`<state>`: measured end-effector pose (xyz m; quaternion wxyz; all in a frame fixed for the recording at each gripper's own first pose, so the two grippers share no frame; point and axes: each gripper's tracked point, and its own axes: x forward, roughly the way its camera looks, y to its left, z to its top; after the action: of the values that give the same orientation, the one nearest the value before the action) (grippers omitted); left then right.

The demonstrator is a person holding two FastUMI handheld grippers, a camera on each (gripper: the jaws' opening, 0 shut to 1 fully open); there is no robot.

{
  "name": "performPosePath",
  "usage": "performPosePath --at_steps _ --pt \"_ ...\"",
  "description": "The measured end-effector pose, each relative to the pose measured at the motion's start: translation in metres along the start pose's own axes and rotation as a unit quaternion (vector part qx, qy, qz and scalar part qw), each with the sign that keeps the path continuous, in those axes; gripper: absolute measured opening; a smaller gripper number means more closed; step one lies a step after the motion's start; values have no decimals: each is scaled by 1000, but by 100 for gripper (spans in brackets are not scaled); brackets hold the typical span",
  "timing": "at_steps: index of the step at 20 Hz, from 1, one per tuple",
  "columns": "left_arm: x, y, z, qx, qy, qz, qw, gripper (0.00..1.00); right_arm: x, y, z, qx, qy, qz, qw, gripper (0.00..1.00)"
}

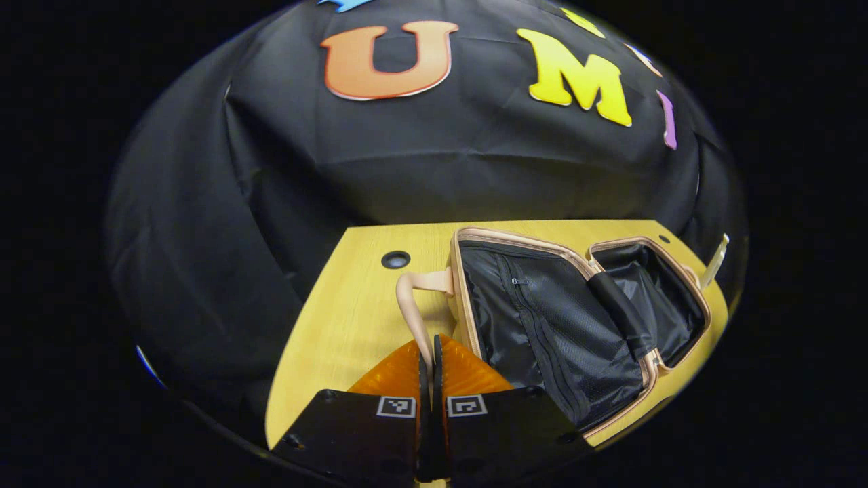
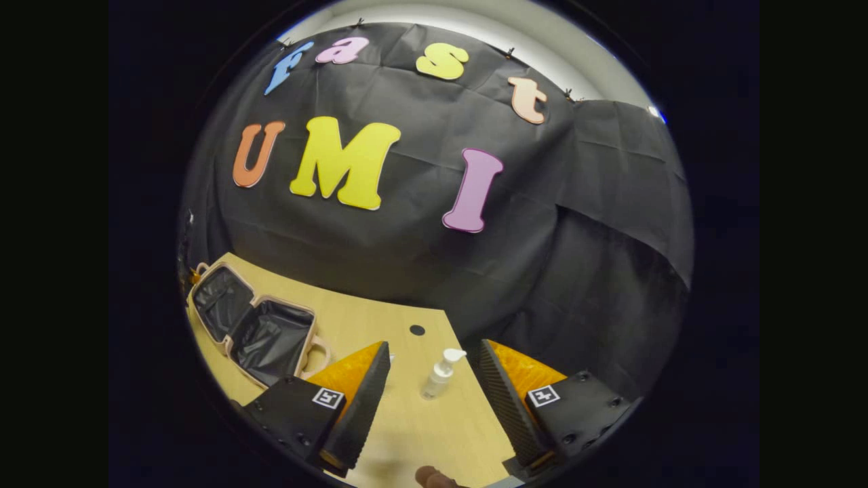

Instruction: First open the suitcase, pack the skin care products into it, and then close the suitcase.

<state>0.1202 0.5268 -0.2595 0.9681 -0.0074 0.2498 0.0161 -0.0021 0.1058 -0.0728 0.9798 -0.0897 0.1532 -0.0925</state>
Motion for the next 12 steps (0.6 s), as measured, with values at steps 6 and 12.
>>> performPosePath --at_steps 6,12 --pt "11 12 -32 -76 21 18 997 7 2 0 -11 2 18 -2 1000 80" --pt "-31 2 -2 -101 -26 36 994 83 4 -11 -32 10 19 8 1000 80"
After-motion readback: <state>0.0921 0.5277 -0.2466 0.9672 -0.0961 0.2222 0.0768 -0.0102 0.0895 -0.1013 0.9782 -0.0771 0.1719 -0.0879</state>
